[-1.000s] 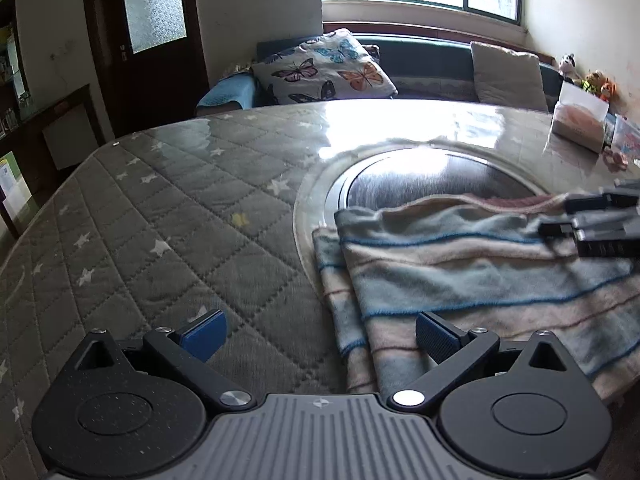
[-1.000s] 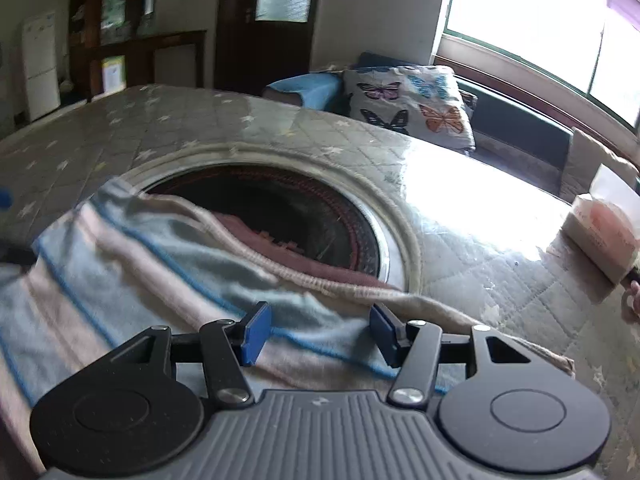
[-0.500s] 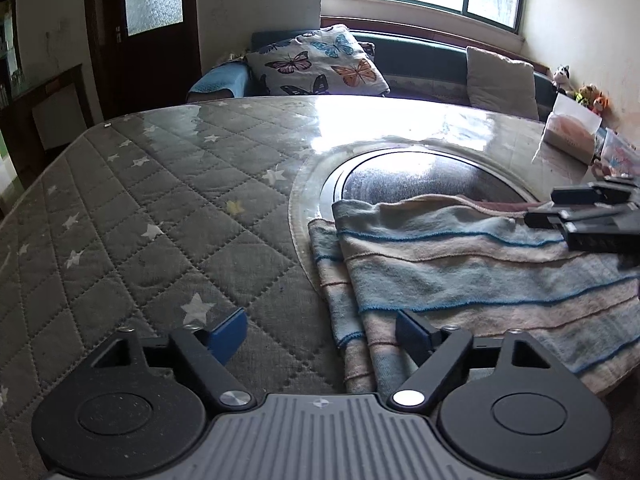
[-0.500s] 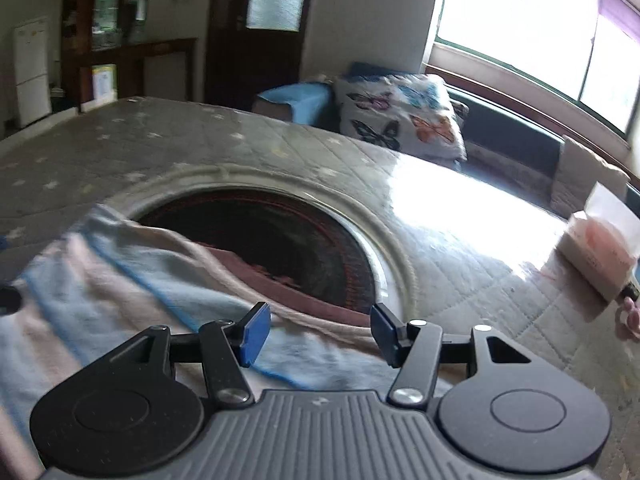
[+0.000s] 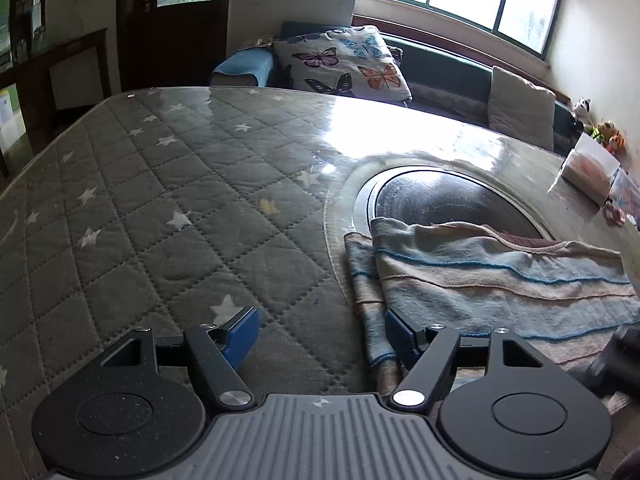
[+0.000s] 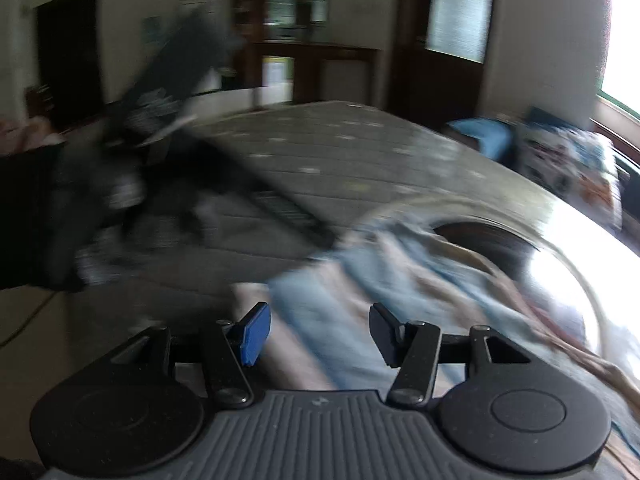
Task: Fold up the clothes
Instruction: 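Grasp the folded shirt edge with the left gripper while the right gripper grasps it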
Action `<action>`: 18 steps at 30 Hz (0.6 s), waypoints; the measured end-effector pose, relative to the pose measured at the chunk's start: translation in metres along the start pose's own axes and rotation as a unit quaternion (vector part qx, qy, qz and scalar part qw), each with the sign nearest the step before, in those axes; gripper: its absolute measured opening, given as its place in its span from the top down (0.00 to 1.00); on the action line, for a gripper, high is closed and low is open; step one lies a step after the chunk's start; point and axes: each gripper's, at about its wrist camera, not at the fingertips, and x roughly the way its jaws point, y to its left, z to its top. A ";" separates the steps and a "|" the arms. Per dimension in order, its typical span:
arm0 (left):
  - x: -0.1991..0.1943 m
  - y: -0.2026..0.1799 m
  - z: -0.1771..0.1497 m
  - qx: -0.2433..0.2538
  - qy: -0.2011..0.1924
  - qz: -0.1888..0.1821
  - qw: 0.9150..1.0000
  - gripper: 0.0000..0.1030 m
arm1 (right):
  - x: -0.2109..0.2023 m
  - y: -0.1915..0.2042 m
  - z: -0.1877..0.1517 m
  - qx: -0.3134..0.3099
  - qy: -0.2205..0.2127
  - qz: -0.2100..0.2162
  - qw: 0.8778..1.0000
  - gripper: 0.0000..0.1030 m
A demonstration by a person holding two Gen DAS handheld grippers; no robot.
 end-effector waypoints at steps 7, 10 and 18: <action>-0.004 0.009 -0.002 -0.030 0.013 -0.027 0.999 0.29 | 0.027 0.033 0.004 -0.033 0.016 -0.005 0.999 0.63; -0.004 0.009 -0.002 -0.042 0.018 -0.041 0.998 0.28 | 0.030 0.035 0.005 -0.021 0.018 -0.007 1.000 0.84; 0.002 0.004 0.003 -0.089 0.044 -0.089 0.991 0.27 | -0.001 0.016 0.014 0.036 -0.018 0.005 0.999 0.93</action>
